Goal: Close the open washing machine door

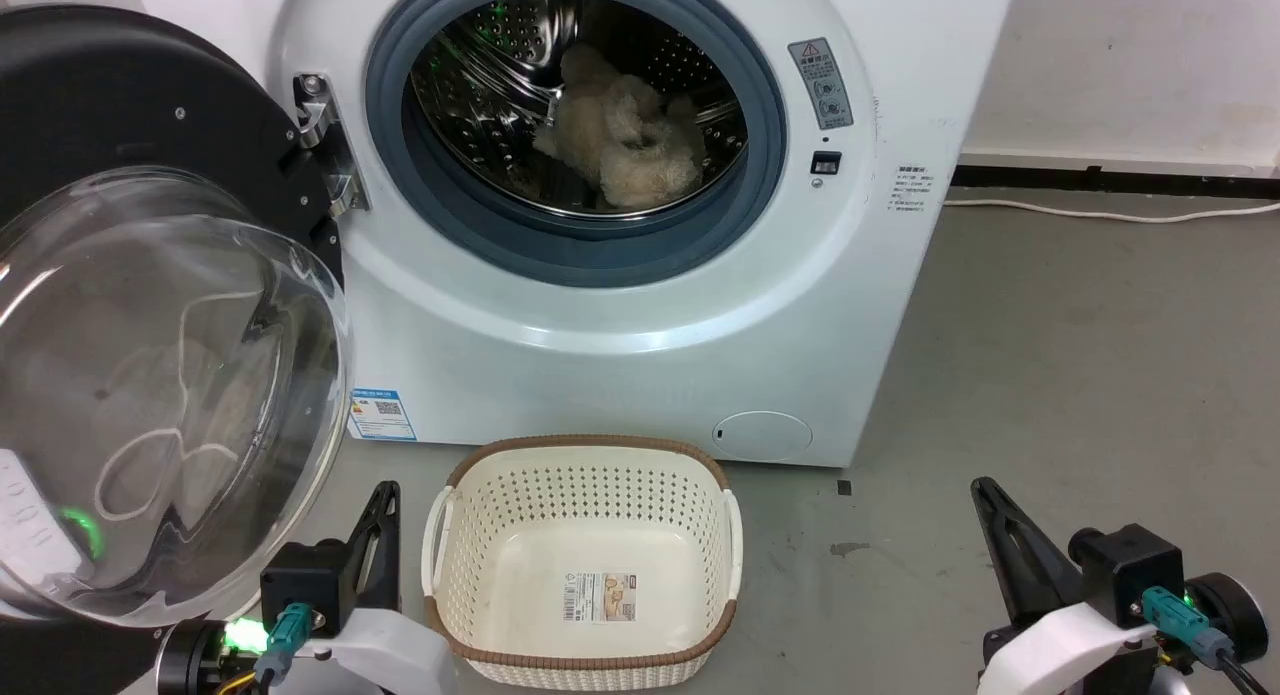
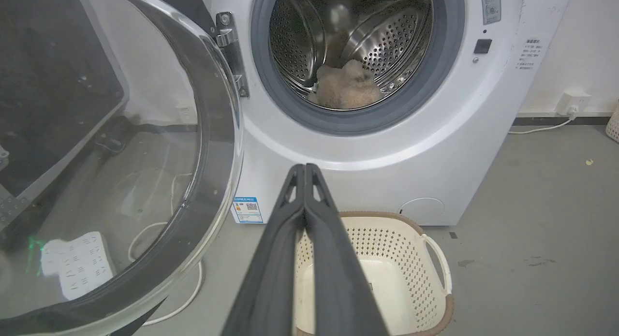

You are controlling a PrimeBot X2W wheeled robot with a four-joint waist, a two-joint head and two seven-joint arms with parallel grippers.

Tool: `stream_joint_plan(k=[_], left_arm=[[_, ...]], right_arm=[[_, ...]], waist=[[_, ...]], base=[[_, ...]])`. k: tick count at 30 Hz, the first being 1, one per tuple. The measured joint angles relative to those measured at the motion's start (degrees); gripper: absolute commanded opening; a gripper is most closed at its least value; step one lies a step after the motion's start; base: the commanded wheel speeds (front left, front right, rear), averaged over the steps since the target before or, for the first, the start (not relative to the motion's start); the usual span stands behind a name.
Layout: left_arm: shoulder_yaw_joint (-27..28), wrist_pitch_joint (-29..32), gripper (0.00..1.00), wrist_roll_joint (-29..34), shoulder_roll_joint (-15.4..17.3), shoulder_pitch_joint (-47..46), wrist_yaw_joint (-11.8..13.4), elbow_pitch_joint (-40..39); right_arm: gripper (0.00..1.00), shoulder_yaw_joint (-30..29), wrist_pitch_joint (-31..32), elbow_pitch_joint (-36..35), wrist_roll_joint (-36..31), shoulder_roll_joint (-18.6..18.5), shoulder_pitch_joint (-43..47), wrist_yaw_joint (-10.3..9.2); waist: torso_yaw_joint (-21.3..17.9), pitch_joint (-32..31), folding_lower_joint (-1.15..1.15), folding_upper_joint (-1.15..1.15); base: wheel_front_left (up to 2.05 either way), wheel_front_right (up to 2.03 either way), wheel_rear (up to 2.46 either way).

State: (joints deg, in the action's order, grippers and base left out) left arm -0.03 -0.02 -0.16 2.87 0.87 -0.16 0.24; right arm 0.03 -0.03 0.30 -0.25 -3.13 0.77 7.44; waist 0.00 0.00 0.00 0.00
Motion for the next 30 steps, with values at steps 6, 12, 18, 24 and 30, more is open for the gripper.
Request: stream_joint_plan(k=[6,12,18,24,30], left_arm=[[0.0,0.0,0.0,0.0,0.0,0.0,0.0,0.0],[-0.1,0.0,1.0,0.0,0.0,0.0,0.0,0.0],[-0.3,-0.1,1.0,0.0,0.0,0.0,0.0,0.1],[-0.7,-0.9,1.0,0.0,0.0,0.0,0.0,0.1],[-1.0,-1.6,1.0,0.0,0.1,0.0,0.0,0.2]], right_arm=[[0.0,0.0,0.0,0.0,0.0,0.0,0.0,0.0],[1.0,0.0,0.0,0.1,0.0,0.0,0.0,0.0],[1.0,0.0,-0.1,0.1,0.3,0.0,0.0,0.0],[1.0,-0.1,-0.9,0.1,0.8,0.0,0.1,0.0],[1.0,0.0,-1.6,0.1,1.0,0.0,0.2,0.0]], waist=[[0.0,0.0,0.0,0.0],[0.0,0.0,0.0,0.0],[0.0,0.0,0.0,0.0],[0.3,0.0,0.0,0.0],[1.1,-0.2,0.0,0.0]], base=[[0.0,0.0,0.0],[0.0,0.0,0.0],[0.0,0.0,0.0],[0.0,0.0,0.0],[0.0,0.0,0.0]])
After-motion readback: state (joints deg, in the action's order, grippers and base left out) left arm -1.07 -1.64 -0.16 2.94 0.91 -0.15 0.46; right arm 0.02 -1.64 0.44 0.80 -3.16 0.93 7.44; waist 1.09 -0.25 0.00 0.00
